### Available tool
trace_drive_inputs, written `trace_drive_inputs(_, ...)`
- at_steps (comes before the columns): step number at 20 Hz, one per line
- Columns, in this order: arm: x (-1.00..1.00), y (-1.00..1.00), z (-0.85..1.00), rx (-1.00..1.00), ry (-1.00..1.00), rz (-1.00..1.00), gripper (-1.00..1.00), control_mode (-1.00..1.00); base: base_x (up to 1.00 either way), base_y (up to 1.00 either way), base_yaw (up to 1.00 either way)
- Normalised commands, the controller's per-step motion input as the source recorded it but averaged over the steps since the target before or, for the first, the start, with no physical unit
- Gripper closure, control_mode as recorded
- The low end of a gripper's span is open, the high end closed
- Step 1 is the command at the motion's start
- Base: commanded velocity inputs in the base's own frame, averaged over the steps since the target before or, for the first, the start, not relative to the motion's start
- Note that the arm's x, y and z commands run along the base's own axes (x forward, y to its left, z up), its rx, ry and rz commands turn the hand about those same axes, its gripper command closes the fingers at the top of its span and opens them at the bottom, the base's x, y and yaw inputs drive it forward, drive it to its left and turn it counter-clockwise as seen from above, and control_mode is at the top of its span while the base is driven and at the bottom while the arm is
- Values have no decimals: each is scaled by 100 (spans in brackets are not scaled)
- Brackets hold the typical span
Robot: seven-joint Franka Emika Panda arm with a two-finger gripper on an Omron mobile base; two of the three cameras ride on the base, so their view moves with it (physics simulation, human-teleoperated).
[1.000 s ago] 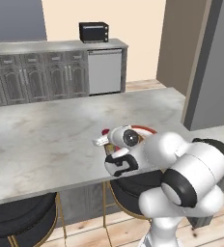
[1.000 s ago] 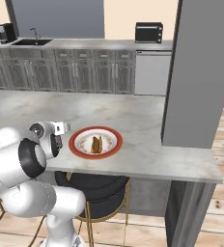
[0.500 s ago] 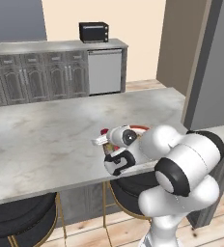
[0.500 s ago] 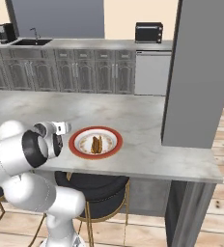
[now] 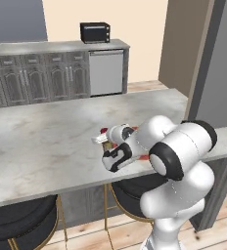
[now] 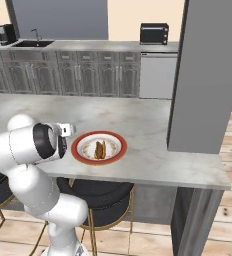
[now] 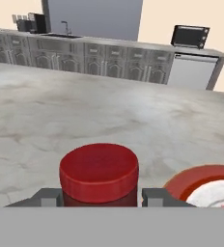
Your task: Move the hot dog bun to the plate on the dining table and place the condiment next to that plate. Then navigate to the fridge and take the sausage and place it on the plate as well.
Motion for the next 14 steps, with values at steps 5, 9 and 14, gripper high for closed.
trace_drive_inputs(5,0,0,-39,0,0,0,100,-100,0,0,0)
trace_drive_inputs(9,0,0,-36,0,-3,1,100,-100,0,0,0)
trace_drive_inputs(14,0,0,-5,3,-18,5,100,-100,0,0,0)
